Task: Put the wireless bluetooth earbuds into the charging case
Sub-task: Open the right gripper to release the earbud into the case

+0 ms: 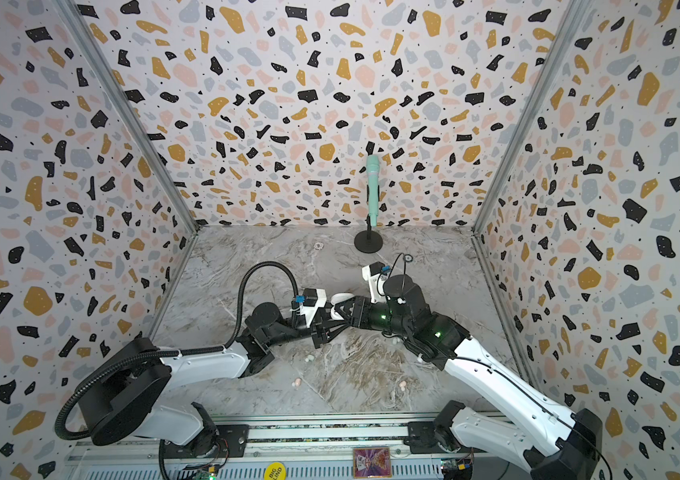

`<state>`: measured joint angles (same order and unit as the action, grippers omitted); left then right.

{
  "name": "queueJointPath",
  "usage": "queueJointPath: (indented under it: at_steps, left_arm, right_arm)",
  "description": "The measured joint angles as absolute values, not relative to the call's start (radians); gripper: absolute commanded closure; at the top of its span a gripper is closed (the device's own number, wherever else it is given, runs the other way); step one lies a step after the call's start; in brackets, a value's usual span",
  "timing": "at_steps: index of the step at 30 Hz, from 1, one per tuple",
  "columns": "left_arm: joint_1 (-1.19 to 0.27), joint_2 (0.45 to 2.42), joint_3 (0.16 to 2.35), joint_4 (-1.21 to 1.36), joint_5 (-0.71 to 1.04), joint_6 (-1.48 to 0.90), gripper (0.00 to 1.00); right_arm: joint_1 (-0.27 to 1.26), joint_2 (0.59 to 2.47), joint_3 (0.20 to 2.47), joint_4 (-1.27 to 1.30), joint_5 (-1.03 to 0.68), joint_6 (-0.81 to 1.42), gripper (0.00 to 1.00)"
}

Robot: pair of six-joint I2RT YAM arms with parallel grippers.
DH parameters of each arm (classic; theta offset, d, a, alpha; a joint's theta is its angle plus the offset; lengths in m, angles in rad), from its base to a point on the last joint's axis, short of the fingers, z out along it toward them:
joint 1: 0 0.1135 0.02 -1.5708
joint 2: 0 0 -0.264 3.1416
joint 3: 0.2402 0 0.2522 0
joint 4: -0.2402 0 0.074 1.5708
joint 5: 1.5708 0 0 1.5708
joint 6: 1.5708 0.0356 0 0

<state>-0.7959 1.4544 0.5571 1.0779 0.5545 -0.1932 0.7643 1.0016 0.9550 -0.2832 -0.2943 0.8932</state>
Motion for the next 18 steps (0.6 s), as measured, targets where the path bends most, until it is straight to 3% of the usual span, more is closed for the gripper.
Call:
queueJointPath:
  at_steps: [12, 18]
  left_arm:
    - [-0.796, 1.443, 0.557, 1.083, 0.537, -0.171, 0.75]
    - [-0.796, 1.443, 0.557, 1.085, 0.537, -0.17, 0.75]
  right_arm:
    - [0.759, 1.011, 1.171, -0.54, -0.222, 0.792, 0.39]
    - [0.727, 1.112, 1.305, -0.611, -0.188, 0.714, 0.35]
